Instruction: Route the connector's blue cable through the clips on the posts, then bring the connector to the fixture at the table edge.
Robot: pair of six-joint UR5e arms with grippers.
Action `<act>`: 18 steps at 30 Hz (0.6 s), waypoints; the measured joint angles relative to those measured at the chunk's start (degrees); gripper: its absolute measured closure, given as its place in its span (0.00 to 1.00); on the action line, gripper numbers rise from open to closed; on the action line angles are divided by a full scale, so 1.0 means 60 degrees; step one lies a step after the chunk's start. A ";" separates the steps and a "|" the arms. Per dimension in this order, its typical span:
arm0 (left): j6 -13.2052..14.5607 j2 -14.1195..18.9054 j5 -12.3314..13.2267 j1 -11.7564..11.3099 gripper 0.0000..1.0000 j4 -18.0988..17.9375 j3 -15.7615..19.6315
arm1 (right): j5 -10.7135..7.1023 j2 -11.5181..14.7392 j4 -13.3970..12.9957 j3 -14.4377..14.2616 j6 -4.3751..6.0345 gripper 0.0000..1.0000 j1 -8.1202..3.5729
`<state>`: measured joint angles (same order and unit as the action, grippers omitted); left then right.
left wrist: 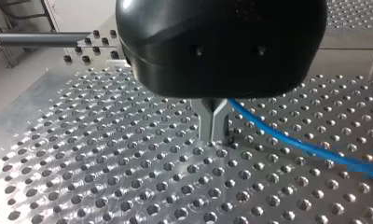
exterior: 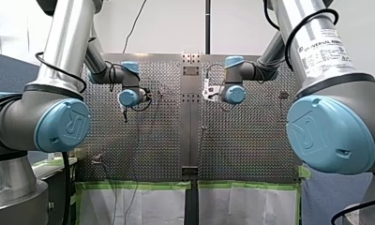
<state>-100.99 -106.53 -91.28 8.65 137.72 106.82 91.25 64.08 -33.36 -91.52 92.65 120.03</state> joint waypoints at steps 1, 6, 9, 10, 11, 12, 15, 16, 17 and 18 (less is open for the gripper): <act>-0.0003 -0.0001 0.0014 -0.0001 0.98 0.0008 -0.0007 | -0.0004 -0.0001 0.0009 0.0014 -0.0001 1.00 -0.0020; -0.0011 -0.0002 0.0042 -0.0002 0.98 0.0028 -0.0031 | -0.0061 -0.0017 0.0045 0.0049 -0.0002 1.00 -0.0119; -0.0013 -0.0003 0.0045 -0.0003 0.98 0.0032 -0.0028 | -0.0100 -0.0027 0.0049 0.0051 0.0000 1.00 -0.0174; -0.0012 -0.0003 0.0045 -0.0004 0.98 0.0036 -0.0026 | -0.0111 -0.0030 0.0050 0.0053 -0.0002 1.00 -0.0187; -0.0013 -0.0003 0.0045 -0.0005 0.98 0.0043 -0.0026 | -0.0127 -0.0031 0.0050 0.0052 -0.0002 1.00 -0.0200; -0.0013 -0.0004 0.0046 -0.0008 0.98 0.0047 -0.0027 | -0.0141 -0.0033 0.0050 0.0054 -0.0003 1.00 -0.0207; -0.0013 -0.0004 0.0041 -0.0014 0.92 0.0052 -0.0026 | -0.0182 -0.0044 0.0055 0.0054 -0.0004 1.00 -0.0217; -0.0013 -0.0004 0.0032 -0.0015 0.86 0.0054 -0.0025 | -0.0190 -0.0045 0.0061 0.0055 -0.0006 1.00 -0.0218; -0.0011 -0.0004 0.0012 -0.0014 0.72 0.0056 -0.0025 | -0.0197 -0.0046 0.0068 0.0054 -0.0005 1.00 -0.0218; -0.0007 -0.0004 -0.0035 -0.0014 0.72 0.0058 -0.0025 | -0.0211 -0.0047 0.0077 0.0055 -0.0005 1.00 -0.0218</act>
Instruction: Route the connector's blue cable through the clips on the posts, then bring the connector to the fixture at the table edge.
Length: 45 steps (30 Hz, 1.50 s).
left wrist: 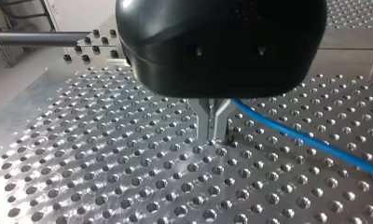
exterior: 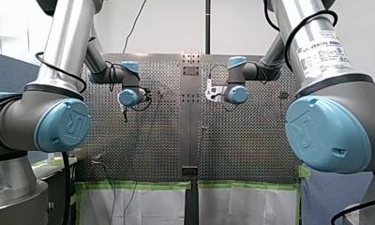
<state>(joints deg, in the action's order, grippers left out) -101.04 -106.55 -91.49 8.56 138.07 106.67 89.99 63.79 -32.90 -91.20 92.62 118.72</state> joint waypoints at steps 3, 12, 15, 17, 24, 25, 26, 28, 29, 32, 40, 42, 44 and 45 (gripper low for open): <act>0.0053 0.0005 -0.0190 0.0008 0.50 0.0051 0.0004 | -0.0055 -0.0002 0.0025 -0.0001 0.0001 1.00 -0.0002; 0.0536 0.0012 -0.0797 0.0083 0.50 0.0331 0.0006 | -0.0102 -0.0013 0.0061 -0.0001 -0.0006 1.00 0.0042; 0.0450 0.0013 -0.0726 0.0062 0.42 0.0332 0.0005 | -0.0102 -0.0015 0.0074 -0.0001 -0.0006 1.00 0.0050; 0.0353 0.0012 -0.0686 0.0045 0.11 0.0331 0.0007 | -0.0105 -0.0016 0.0083 -0.0001 -0.0005 1.00 0.0052; 0.0175 0.0013 -0.0654 0.0028 0.05 0.0364 0.0014 | -0.0127 -0.0017 0.0103 0.0000 -0.0008 1.00 0.0066; 0.0168 0.0014 -0.0653 0.0028 0.00 0.0367 0.0014 | -0.0135 -0.0017 0.0114 0.0000 -0.0008 1.00 0.0072; 0.0152 0.0014 -0.0658 0.0027 0.00 0.0385 0.0014 | -0.0143 -0.0017 0.0127 0.0000 -0.0008 1.00 0.0076; 0.0082 0.0014 -0.0672 0.0032 0.00 0.0461 0.0015 | -0.0151 -0.0017 0.0144 0.0000 -0.0007 1.00 0.0080; 0.0031 0.0014 -0.0666 0.0043 0.00 0.0513 0.0016 | -0.0153 -0.0017 0.0150 -0.0001 -0.0007 1.00 0.0082; -0.0190 0.0015 -0.0546 0.0094 0.00 0.0726 0.0039 | -0.0155 -0.0018 0.0160 -0.0001 -0.0006 1.00 0.0085; -0.0770 0.0018 -0.0019 0.0125 0.00 0.0814 0.0258 | -0.0158 -0.0017 0.0179 -0.0001 -0.0006 1.00 0.0097; -0.0877 0.0017 0.0036 0.0121 0.00 0.0808 0.0288 | -0.0158 -0.0017 0.0180 -0.0001 -0.0007 1.00 0.0098; -0.1004 0.0016 0.0088 0.0105 0.00 0.0801 0.0300 | -0.0158 -0.0018 0.0181 -0.0001 -0.0006 1.00 0.0097; -0.1054 0.0018 0.0124 0.0100 0.00 0.0799 0.0303 | -0.0158 -0.0018 0.0184 0.0000 -0.0006 1.00 0.0097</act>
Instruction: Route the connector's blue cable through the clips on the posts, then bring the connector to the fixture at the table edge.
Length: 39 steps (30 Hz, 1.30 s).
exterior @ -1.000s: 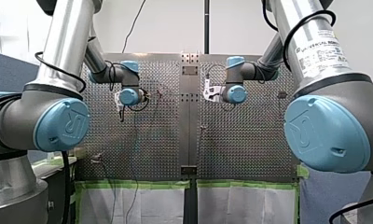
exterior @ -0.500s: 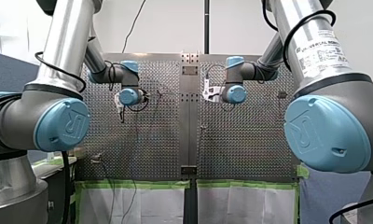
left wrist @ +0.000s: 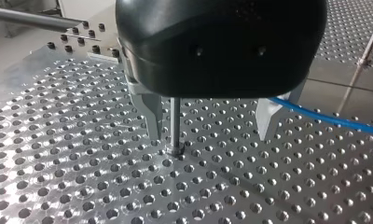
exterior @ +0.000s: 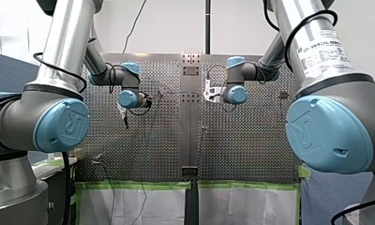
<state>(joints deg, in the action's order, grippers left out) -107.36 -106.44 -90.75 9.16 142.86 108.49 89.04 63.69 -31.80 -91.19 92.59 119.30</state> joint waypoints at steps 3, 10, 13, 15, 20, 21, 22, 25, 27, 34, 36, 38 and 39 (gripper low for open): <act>-0.0115 0.0006 0.0144 -0.0011 0.00 -0.0003 0.0002 | 0.0000 0.0000 0.0012 -0.0001 -0.0002 1.00 0.0001; -0.0370 0.0092 0.0402 -0.0023 0.00 0.0010 0.0064 | 0.0000 0.0000 0.0042 -0.0001 -0.0009 1.00 0.0002; -0.0574 0.0218 0.0541 -0.0027 0.00 -0.0062 0.0203 | 0.0000 0.0000 0.0050 -0.0001 -0.0014 1.00 0.0002; -0.0716 0.0311 0.0581 -0.0032 0.00 -0.0175 0.0351 | 0.0000 0.0000 0.0052 -0.0001 -0.0017 1.00 0.0003; -0.0862 0.0418 0.0575 0.0003 0.00 -0.0272 0.0627 | 0.0000 0.0000 0.0053 -0.0001 -0.0018 1.00 0.0014; -0.0866 0.0426 0.0574 0.0014 0.00 -0.0279 0.0662 | 0.0000 0.0000 0.0057 -0.0001 -0.0018 1.00 0.0015; -0.0868 0.0432 0.0569 0.0023 0.00 -0.0284 0.0698 | 0.0000 0.0001 0.0061 -0.0001 -0.0022 1.00 0.0015; -0.0870 0.0472 0.0549 0.0036 0.00 -0.0294 0.0817 | 0.0000 0.0000 0.0076 -0.0001 -0.0028 1.00 0.0017; -0.0871 0.0552 0.0537 0.0037 0.00 -0.0300 0.0896 | 0.0000 0.0000 0.0079 -0.0001 -0.0031 1.00 0.0023; -0.0876 0.1020 0.0481 0.0027 0.00 -0.0240 0.0993 | 0.0000 0.0000 0.0106 -0.0001 -0.0034 1.00 0.0025; -0.0874 0.1096 0.0461 0.0035 0.00 -0.0207 0.0998 | 0.0000 0.0000 0.0117 -0.0001 -0.0035 1.00 0.0028; -0.0870 0.1133 0.0455 0.0043 0.00 -0.0191 0.0998 | 0.0000 0.0000 0.0122 -0.0001 -0.0038 1.00 0.0034; -0.0867 0.1141 0.0452 0.0048 0.00 -0.0188 0.0998 | -0.0001 0.0000 0.0124 -0.0001 -0.0038 1.00 0.0038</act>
